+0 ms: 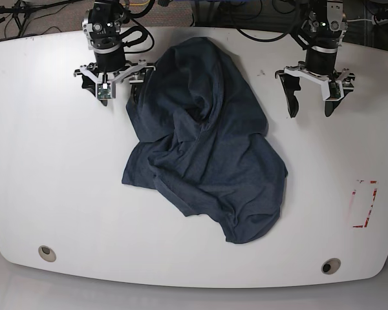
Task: Fold the T-shirt properly
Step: 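Lower both open grippers toward the crumpled navy T-shirt, then grasp the T-shirt edge nearest the right gripper with the right gripper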
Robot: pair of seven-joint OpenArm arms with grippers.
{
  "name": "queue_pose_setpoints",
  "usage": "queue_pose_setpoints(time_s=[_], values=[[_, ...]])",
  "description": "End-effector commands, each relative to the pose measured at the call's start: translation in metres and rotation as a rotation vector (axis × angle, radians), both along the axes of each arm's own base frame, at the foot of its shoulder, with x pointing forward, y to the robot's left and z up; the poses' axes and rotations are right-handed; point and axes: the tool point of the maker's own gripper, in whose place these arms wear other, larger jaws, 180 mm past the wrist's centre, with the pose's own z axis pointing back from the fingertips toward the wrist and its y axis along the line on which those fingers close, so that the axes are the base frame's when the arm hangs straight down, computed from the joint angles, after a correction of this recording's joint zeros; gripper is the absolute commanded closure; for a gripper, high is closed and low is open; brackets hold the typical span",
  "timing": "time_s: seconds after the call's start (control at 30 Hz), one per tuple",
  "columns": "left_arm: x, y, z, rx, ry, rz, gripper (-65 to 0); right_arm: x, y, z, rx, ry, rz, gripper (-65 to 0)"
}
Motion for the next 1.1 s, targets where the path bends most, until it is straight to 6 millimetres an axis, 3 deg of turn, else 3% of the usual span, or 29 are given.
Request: queue_pose_setpoints(time_s=[0.0, 0.17, 0.3, 0.57, 0.77, 1.07], values=[[0.000, 0.002, 0.008, 0.008, -0.025, -0.001, -49.9, 0.012, -0.001, 0.013, 0.015, -0.052, -0.006, -43.9], [-0.004, 0.005, 0.004, 0.006, -0.003, 0.008, -49.7, 0.014, 0.004, 0.015, 0.079, -0.046, -0.009, -45.1], [-0.010, 0.013, 0.004, 0.019, 0.010, 0.024, -49.8, 0.014, 0.021, 0.016, 0.192, -0.026, 0.029, -46.1], [-0.011, 0.010, 0.005, 0.025, 0.011, 0.013, -49.9, 0.015, 0.035, 0.017, 0.208, -0.022, 0.066, -45.9], [-0.005, 0.006, 0.007, 0.018, -0.011, 0.008, -49.8, 0.020, 0.037, 0.021, 0.206, -0.046, 0.063, -45.2], [0.001, 0.006, 0.010, 0.016, -0.026, 0.014, -49.9, 0.020, 0.026, 0.011, 0.199, -0.023, 0.027, -44.9]])
